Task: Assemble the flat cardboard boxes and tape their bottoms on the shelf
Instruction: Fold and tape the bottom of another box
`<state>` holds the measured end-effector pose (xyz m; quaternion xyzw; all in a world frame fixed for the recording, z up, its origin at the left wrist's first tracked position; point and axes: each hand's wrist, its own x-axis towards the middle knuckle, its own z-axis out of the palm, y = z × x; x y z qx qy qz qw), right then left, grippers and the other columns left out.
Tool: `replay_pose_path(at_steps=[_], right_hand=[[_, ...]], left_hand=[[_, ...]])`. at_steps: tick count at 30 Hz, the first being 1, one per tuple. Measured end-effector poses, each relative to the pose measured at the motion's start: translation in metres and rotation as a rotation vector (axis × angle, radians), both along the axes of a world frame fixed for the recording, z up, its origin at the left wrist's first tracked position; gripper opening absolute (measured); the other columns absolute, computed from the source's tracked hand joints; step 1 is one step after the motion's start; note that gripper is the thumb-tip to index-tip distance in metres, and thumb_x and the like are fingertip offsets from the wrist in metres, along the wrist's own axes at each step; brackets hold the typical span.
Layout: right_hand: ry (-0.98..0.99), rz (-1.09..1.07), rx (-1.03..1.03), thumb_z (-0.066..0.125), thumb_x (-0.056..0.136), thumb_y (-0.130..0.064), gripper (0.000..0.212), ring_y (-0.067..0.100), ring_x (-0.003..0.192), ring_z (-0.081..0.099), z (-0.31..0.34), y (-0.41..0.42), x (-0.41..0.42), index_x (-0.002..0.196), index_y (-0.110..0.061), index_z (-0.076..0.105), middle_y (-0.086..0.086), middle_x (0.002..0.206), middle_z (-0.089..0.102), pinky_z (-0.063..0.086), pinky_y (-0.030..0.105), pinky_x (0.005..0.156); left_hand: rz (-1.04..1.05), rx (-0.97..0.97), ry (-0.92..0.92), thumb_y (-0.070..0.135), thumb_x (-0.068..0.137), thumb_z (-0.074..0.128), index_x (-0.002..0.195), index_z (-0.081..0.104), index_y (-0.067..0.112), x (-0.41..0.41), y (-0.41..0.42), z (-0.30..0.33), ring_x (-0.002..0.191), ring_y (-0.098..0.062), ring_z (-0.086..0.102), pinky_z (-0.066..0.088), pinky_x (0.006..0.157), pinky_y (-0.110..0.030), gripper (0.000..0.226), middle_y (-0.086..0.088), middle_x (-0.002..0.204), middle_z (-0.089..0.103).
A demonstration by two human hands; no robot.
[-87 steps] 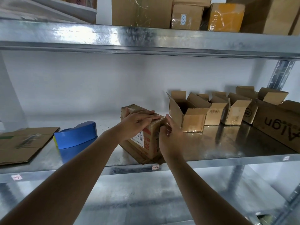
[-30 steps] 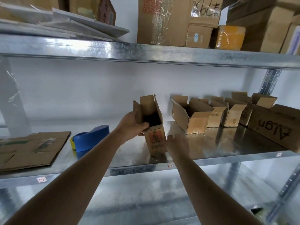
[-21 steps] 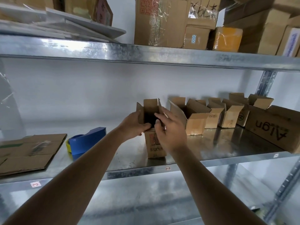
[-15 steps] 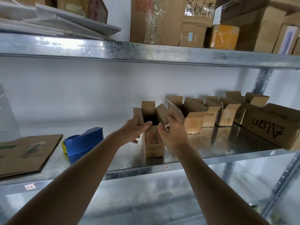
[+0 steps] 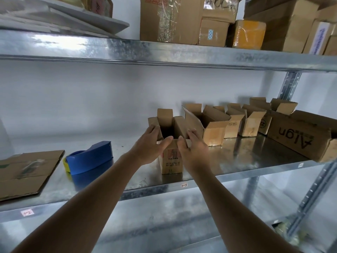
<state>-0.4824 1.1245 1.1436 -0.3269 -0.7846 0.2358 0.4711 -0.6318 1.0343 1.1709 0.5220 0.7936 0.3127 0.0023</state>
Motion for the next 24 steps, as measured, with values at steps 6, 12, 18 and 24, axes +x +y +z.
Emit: replay_pose_path(at_steps=[6, 12, 18, 24], right_hand=[[0.046, -0.014, -0.164, 0.054, 0.102, -0.049, 0.051, 0.023, 0.109, 0.068, 0.012, -0.01, 0.002, 0.149, -0.03, 0.049, 0.001, 0.129, 0.068, 0.061, 0.048, 0.093], [0.04, 0.012, -0.168, 0.05, 0.105, -0.046, 0.051, 0.016, 0.1, 0.068, 0.015, -0.017, 0.017, 0.153, -0.027, 0.047, 0.0, 0.122, 0.071, 0.063, 0.041, 0.088], [0.043, 0.035, -0.161, 0.049, 0.104, -0.049, 0.053, 0.014, 0.096, 0.065, 0.026, -0.013, 0.058, 0.154, -0.029, 0.047, -0.003, 0.116, 0.072, 0.058, 0.029, 0.08], [0.082, 0.063, -0.132, 0.048, 0.099, -0.059, 0.06, 0.016, 0.1, 0.07, 0.027, -0.006, 0.119, 0.153, -0.032, 0.048, -0.009, 0.106, 0.073, 0.064, 0.038, 0.083]], left_hand=[[-0.023, 0.038, 0.015, 0.053, 0.106, 0.041, 0.16, 0.032, 0.012, 0.014, -0.001, 0.006, 0.147, -0.027, 0.039, 0.037, 0.114, -0.034, 0.068, -0.003, 0.165, 0.031], [-0.009, 0.064, 0.007, 0.052, 0.104, 0.048, 0.149, 0.048, 0.009, 0.025, -0.007, 0.01, 0.135, -0.027, 0.05, 0.045, 0.103, -0.033, 0.062, -0.006, 0.15, 0.047], [-0.045, 0.123, 0.012, 0.049, 0.105, 0.049, 0.133, 0.061, 0.014, 0.062, -0.009, 0.018, 0.118, -0.019, 0.058, 0.044, 0.087, -0.024, 0.046, -0.001, 0.134, 0.055], [-0.029, 0.158, 0.036, 0.048, 0.104, 0.05, 0.128, 0.062, 0.018, 0.128, -0.008, 0.026, 0.112, -0.013, 0.056, 0.04, 0.077, -0.014, 0.04, 0.0, 0.133, 0.054]])
